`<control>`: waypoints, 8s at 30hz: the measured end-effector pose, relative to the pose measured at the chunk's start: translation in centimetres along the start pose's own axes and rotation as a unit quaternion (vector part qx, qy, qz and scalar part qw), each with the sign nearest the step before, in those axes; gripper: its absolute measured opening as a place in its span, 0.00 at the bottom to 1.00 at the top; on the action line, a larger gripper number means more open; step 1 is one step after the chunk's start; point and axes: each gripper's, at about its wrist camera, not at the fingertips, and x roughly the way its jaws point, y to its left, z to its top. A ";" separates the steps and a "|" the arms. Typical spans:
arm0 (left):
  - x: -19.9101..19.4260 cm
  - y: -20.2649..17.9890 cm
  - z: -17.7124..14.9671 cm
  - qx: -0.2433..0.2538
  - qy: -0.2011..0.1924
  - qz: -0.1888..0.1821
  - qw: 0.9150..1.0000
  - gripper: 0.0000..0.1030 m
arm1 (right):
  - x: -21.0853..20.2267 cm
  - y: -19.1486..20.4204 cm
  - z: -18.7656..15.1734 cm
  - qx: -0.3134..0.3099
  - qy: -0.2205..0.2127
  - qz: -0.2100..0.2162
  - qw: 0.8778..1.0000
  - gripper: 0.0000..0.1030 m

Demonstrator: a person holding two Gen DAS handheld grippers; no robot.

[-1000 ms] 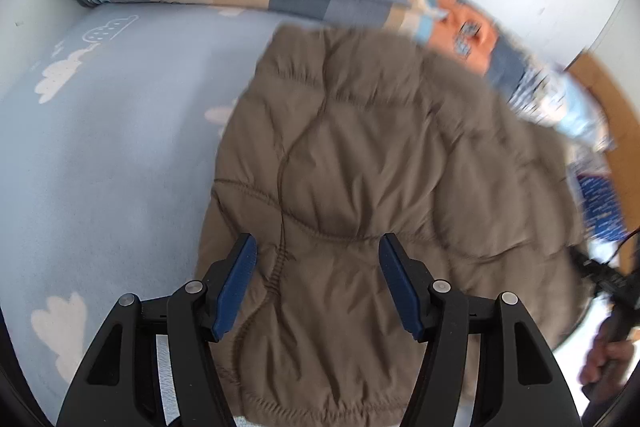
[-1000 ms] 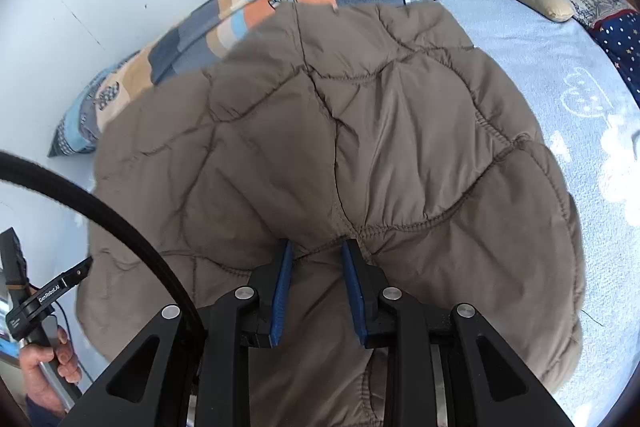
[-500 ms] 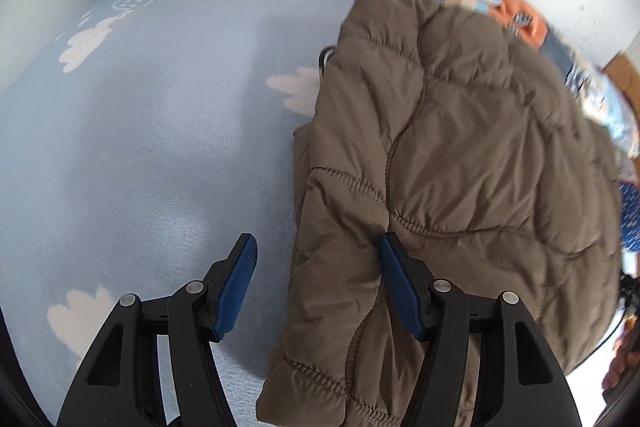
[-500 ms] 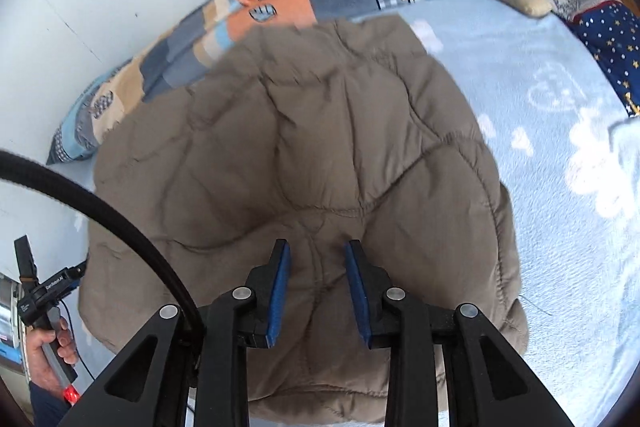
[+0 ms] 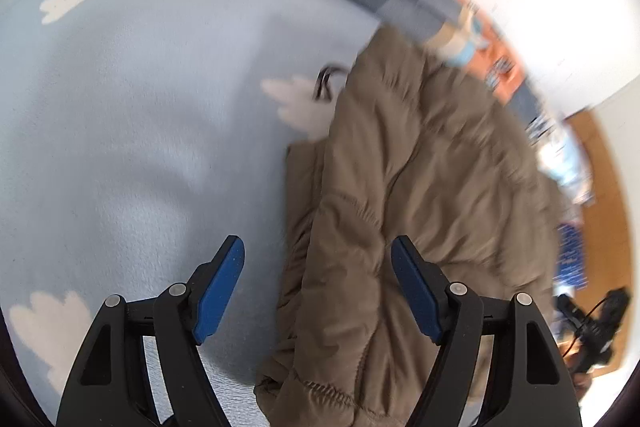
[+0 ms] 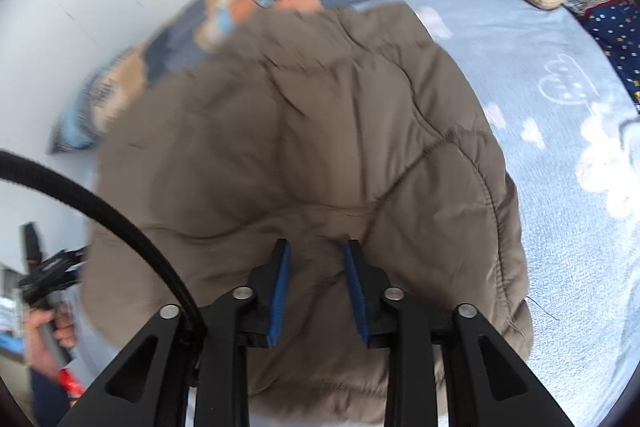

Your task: Fold large clothes

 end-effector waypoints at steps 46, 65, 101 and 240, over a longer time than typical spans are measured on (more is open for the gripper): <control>7.5 -0.1 6.5 0.098 0.110 -0.143 0.979 0.28 | 6.4 -8.0 4.2 -0.069 0.066 0.217 0.971 0.45; -4.6 -7.5 1.4 0.156 0.045 -0.164 0.973 0.24 | -6.6 -5.0 2.3 -0.116 -0.024 0.203 0.972 0.36; -5.4 3.0 -13.5 -0.011 0.028 -0.142 0.989 0.44 | -5.7 -13.1 -12.0 0.035 0.074 0.097 0.992 0.82; -4.5 -11.0 -32.5 0.245 -0.163 0.184 0.938 0.73 | -7.0 10.4 -25.2 -0.205 -0.066 -0.129 0.968 0.63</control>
